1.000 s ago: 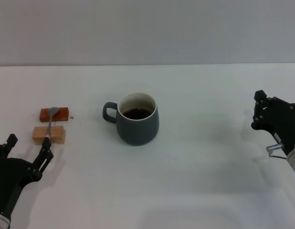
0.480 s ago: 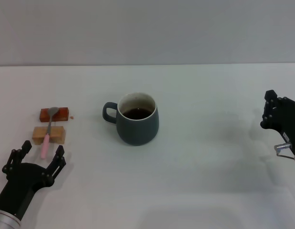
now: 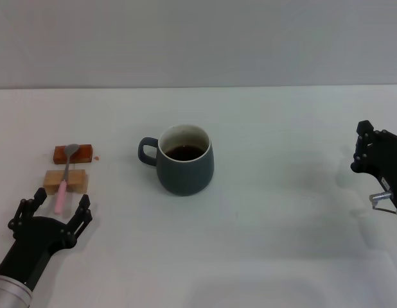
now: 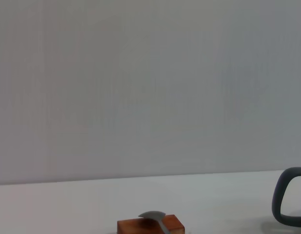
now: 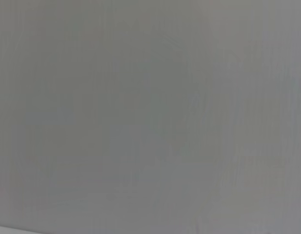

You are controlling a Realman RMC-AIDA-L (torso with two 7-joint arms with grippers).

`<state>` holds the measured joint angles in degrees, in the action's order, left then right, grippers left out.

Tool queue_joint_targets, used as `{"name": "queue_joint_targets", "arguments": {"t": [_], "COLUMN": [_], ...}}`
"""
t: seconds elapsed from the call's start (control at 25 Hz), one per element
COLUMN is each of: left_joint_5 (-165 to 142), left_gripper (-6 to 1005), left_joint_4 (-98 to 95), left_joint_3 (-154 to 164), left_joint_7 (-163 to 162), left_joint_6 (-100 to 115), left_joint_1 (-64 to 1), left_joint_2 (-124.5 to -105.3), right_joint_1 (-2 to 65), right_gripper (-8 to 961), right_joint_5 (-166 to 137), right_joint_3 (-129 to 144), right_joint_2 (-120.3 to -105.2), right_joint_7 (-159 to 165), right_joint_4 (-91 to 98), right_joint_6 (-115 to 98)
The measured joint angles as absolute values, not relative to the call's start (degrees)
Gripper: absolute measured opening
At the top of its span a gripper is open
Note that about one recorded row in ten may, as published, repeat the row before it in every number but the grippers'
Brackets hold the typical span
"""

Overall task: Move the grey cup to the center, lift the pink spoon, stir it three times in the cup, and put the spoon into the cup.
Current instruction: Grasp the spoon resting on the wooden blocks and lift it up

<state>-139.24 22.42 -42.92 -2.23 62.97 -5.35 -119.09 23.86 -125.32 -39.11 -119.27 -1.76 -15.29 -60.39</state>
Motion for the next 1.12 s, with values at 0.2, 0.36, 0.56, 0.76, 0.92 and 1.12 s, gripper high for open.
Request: {"name": "queue_joint_targets", "arguments": {"t": [0.2,0.36,0.56,0.76,0.92,1.12], "left_joint_5": [-139.22,-139.21,-139.16,-138.71,-138.22,-137.81], "left_gripper": [839,839,839,839,838,838], "left_joint_4": [22.30,21.78,21.72,21.62,21.78,21.86], "left_joint_3": [-42.97,-43.15,-43.35,-43.40,-43.42,-43.07], "left_joint_7": [-2.21,-2.21,-2.21,-2.19,-2.19,-2.19], "left_joint_6": [62.56,62.01,60.74,60.29,60.29,60.28], "left_joint_1": [-5.74,-6.28,-6.77,-6.96,-6.86,-6.61], "left_joint_2": [-119.09,-119.09,-119.06,-119.00,-119.00,-118.91], "right_joint_1": [23.90,23.91,23.90,24.09,24.17,24.19], "right_gripper": [-1,-1,-1,-1,0,0], "right_joint_5": [-125.32,-125.32,-125.32,-125.32,-125.32,-125.32], "right_joint_3": [-39.12,-39.14,-39.22,-39.22,-39.20,-39.20], "right_joint_2": [-119.21,-119.19,-119.18,-119.18,-119.21,-119.26], "right_joint_7": [-1.76,-1.76,-1.76,-1.76,-1.76,-1.76], "right_joint_4": [-15.20,-15.20,-15.20,-15.20,-15.20,-15.20], "right_joint_6": [-60.38,-60.38,-60.38,-60.38,-60.37,-60.37]}}
